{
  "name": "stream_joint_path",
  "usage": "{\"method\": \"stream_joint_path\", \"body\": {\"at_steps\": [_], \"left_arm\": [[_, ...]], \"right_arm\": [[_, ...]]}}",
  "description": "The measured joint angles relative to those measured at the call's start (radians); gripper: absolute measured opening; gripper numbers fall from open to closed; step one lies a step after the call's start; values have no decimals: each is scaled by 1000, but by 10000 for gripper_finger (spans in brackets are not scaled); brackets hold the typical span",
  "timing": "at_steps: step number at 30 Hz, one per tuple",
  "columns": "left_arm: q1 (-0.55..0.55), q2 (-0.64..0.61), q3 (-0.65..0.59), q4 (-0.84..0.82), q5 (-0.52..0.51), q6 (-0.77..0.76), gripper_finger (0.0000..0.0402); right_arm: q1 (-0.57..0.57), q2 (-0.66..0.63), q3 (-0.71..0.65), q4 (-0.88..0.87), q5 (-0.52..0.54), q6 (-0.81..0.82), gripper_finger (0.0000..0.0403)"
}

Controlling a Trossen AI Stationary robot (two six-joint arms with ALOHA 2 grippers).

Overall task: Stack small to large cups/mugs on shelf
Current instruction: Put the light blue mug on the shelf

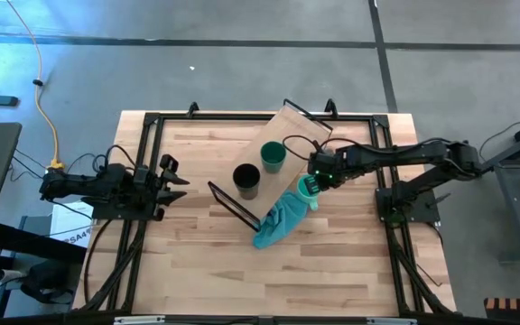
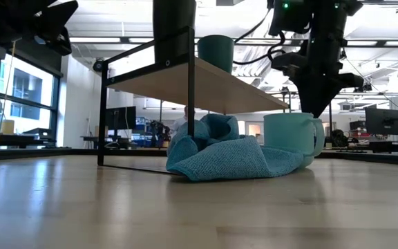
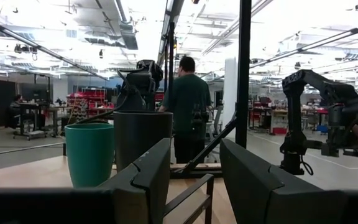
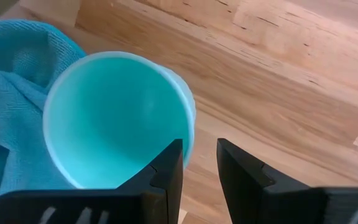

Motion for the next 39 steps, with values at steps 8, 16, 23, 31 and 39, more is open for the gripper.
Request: {"method": "stream_joint_path", "body": {"at_steps": [8,16,23,31,39], "left_arm": [[0,0,0,-8,0,0,129],[0,0,0,-7,0,0,129],[0,0,0,-7,0,-1,129],[0,0,0,-7,0,-2,129],[0,0,0,-8,0,-2,129]], "right_arm": [[-1,4,0,-5,2,14,89],[-2,4,0,-8,2,30,89],[-2,4,0,-8,2,55,89],[-2,4,0,-14,1,101,89],[-2,4,0,-21,0,150,89]]}}
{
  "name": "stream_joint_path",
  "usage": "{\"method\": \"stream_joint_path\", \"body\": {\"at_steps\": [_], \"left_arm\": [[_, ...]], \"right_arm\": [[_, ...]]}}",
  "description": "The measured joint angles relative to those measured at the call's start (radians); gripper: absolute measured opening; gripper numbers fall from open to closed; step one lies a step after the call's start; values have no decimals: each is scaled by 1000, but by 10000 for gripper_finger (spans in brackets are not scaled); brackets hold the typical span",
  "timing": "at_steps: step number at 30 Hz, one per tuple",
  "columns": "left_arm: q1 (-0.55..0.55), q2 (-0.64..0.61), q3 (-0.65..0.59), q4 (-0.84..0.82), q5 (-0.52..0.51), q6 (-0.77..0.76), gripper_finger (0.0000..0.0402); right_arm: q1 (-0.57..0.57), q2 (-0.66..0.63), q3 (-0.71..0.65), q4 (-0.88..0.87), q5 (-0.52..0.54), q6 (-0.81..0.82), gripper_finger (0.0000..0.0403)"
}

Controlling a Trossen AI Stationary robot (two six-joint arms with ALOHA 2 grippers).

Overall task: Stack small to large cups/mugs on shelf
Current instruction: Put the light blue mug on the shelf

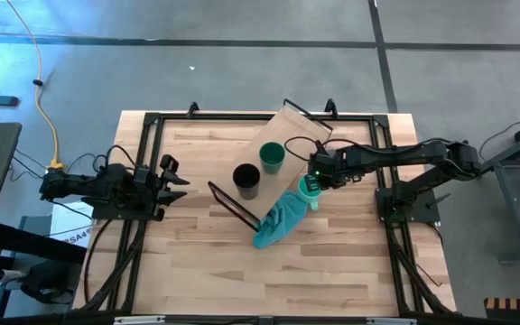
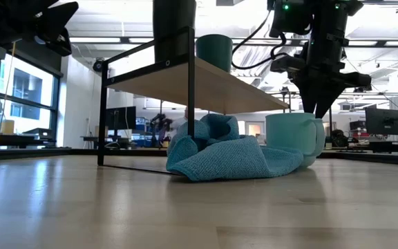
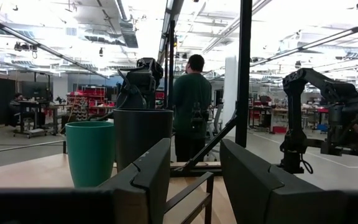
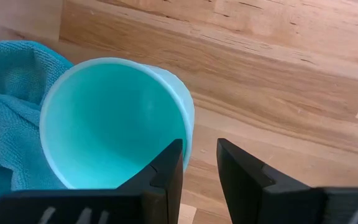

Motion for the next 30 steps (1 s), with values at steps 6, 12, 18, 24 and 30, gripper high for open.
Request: {"method": "stream_joint_path", "body": {"at_steps": [6,12,18,24,30], "left_arm": [[0,0,0,-8,0,-1,129],[0,0,0,-8,0,-1,129],[0,0,0,-7,0,-2,129],[0,0,0,-7,0,-19,129],[0,0,0,-7,0,-24,129]], "right_arm": [[0,0,0,-25,0,11,89],[0,0,0,-45,-1,10,89],[0,-1,0,-34,0,2,89],[0,-1,0,-93,0,8,89],[0,-1,0,-96,0,3,89]]}}
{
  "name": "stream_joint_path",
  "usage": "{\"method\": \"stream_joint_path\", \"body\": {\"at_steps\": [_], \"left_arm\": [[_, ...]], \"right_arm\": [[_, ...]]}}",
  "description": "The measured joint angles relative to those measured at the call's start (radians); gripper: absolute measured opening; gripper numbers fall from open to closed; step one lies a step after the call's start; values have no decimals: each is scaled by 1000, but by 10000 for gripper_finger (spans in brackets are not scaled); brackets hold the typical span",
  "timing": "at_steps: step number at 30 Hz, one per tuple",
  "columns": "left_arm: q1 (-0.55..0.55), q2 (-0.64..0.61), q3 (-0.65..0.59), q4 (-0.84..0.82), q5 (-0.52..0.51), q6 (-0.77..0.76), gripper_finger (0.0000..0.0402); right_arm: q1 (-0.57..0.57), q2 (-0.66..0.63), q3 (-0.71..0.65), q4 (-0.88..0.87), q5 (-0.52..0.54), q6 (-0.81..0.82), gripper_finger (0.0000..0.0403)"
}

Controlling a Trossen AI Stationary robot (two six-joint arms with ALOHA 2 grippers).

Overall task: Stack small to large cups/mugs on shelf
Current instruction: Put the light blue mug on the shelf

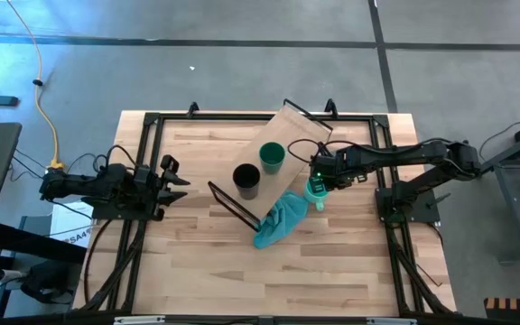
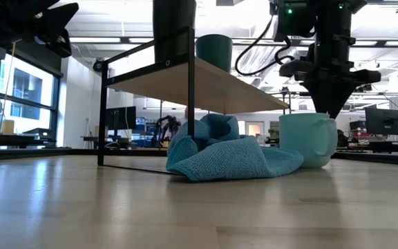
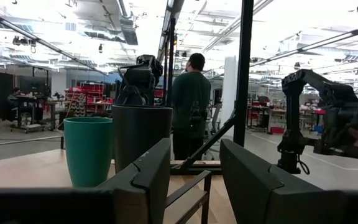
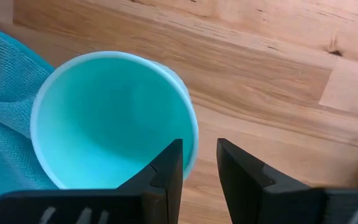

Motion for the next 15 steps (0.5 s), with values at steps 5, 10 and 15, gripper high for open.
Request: {"method": "stream_joint_path", "body": {"at_steps": [5,10,15], "left_arm": [[0,0,0,0,0,0,129],[0,0,0,0,0,0,129],[0,0,0,0,19,0,129]], "right_arm": [[0,0,0,-31,0,-4,89],[0,0,0,-72,5,4,89],[0,0,0,-96,8,4,89]]}}
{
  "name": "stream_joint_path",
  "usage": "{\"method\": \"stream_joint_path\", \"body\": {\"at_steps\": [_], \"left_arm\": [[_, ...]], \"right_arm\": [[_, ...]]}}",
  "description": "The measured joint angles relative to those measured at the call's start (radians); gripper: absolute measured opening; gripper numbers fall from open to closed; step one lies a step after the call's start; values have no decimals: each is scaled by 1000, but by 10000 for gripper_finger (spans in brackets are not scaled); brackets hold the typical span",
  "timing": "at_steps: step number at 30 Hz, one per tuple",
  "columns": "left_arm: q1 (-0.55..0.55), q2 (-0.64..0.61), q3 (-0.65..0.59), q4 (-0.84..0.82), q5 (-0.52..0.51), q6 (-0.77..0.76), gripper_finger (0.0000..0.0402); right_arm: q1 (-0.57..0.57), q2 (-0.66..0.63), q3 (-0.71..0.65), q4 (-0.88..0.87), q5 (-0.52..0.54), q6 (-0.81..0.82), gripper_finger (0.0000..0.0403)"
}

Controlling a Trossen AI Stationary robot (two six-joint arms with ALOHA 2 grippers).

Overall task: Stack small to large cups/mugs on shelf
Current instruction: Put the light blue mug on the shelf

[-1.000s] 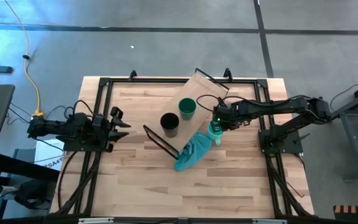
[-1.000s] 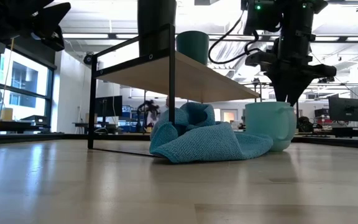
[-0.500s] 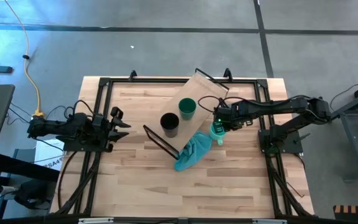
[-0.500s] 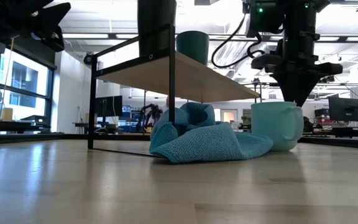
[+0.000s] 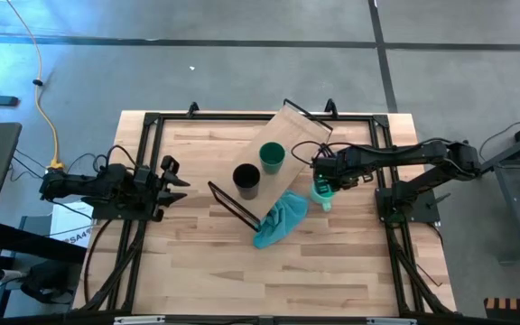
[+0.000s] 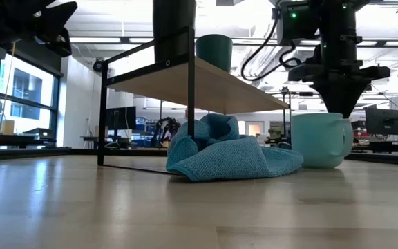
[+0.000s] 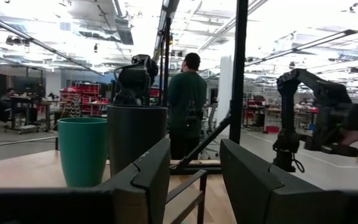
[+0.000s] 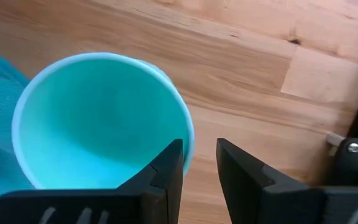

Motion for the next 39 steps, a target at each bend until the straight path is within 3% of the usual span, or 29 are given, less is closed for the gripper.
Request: {"method": "stream_joint_path", "body": {"at_steps": [16,24,31,39], "left_arm": [[0,0,0,-3,7,0,129],[0,0,0,-2,11,-8,129],[0,0,0,-2,10,-9,129],[0,0,0,0,7,-10,129]], "right_arm": [[0,0,-2,14,39,-46,89],[0,-2,-99,101,-17,-30,89],[-11,-22,-86,102,17,-34,87],[-24,-28,-85,98,22,-83,8]]}}
